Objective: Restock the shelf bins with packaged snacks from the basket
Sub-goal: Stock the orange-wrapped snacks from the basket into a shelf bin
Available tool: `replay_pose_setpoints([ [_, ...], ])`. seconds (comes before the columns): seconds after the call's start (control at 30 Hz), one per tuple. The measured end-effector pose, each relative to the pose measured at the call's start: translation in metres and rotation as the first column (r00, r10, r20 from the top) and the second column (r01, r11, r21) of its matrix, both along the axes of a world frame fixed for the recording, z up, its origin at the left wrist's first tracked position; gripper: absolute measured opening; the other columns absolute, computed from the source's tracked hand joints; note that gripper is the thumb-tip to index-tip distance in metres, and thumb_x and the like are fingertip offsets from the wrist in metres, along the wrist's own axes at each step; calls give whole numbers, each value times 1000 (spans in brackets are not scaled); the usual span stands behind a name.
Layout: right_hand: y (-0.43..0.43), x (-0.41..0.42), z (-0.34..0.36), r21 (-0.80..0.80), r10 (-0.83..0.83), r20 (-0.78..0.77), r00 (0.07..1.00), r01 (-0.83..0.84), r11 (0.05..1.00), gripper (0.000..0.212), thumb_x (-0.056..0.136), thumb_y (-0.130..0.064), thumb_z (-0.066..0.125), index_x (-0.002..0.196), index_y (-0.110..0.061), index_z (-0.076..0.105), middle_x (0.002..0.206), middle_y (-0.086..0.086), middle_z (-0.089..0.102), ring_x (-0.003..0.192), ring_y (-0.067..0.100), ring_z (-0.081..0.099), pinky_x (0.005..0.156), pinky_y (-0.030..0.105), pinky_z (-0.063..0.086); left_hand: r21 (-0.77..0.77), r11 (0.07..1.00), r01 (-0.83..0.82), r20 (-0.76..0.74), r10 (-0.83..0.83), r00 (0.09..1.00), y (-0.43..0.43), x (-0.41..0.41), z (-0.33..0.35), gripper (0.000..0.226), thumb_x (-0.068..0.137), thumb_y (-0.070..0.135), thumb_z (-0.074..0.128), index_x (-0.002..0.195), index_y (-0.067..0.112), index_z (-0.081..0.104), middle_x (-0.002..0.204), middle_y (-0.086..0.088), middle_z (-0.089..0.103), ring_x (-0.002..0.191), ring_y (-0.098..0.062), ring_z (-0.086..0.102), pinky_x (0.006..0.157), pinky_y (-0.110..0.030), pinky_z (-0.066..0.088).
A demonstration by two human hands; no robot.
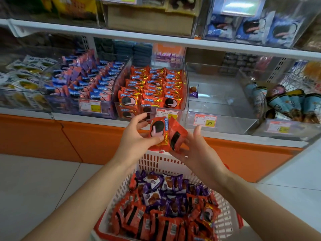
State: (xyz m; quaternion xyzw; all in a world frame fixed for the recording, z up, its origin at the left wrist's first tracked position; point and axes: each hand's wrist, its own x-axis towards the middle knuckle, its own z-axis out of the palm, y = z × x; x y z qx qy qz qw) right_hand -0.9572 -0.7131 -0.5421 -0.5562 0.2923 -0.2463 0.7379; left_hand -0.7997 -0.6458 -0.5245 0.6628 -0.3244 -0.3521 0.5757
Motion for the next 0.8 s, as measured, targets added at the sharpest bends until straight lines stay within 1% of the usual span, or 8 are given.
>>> replay_pose_setpoints([
  [0.13,-4,0,2,-97,-96,-36,995,92,991,31,96,-26,49,125,-23,59,121,2,65,113,18,61,105,41,43,69,996,59,-4,-59,998,-3,3,1,93,68,7,83,144,30,35,119,7,56,113,-15,53,100,-44,45],
  [0.2,-7,0,0,-165,-165,-73,984,151,975,39,87,-14,64,124,-26,59,122,1,63,109,15,62,98,37,49,106,991,86,8,-88,996,-4,3,1,96,69,7,83,147,27,30,120,6,57,111,-11,50,98,-38,44],
  [0.37,-12,1,-2,-191,-218,-40,975,207,960,64,71,4,75,123,-26,52,116,1,64,98,14,67,75,24,56,137,982,133,38,-140,989,-6,6,2,88,69,4,82,143,24,38,116,5,61,92,-2,55,62,-11,41],
  [0.47,-12,4,-4,-221,-213,-67,975,194,956,63,72,3,75,117,-34,51,111,2,66,94,13,68,71,22,56,158,974,160,52,-170,984,-5,7,3,74,68,-2,80,131,24,52,113,6,61,88,1,57,63,-12,47],
  [0.57,-11,6,-5,-170,-211,-71,975,196,966,62,77,-2,73,127,-29,50,116,1,64,97,14,68,71,22,56,163,974,156,45,-165,985,-6,8,4,54,68,-2,79,109,27,59,102,9,63,89,-4,61,70,-19,51],
  [0.67,-14,6,-1,-209,-238,-168,957,201,957,53,80,-18,72,129,-27,54,115,2,64,92,16,69,72,24,57,165,981,100,26,-106,994,-8,10,2,55,69,4,80,113,27,56,105,2,62,92,-12,63,79,-27,51],
  [0.73,-17,7,0,-233,-262,-245,933,206,950,48,82,-28,69,128,-27,55,115,2,64,90,15,69,65,20,55,156,986,55,-31,-51,998,-7,13,4,56,72,2,78,115,26,52,107,-1,62,97,-17,63,89,-35,50],
  [0.8,-21,7,0,-190,-265,-278,923,218,957,42,86,-31,64,127,-27,56,116,2,62,94,15,68,59,15,52,127,992,13,-108,1,994,-7,18,6,53,73,1,77,114,22,51,107,-3,62,98,-20,63,90,-38,50],
])
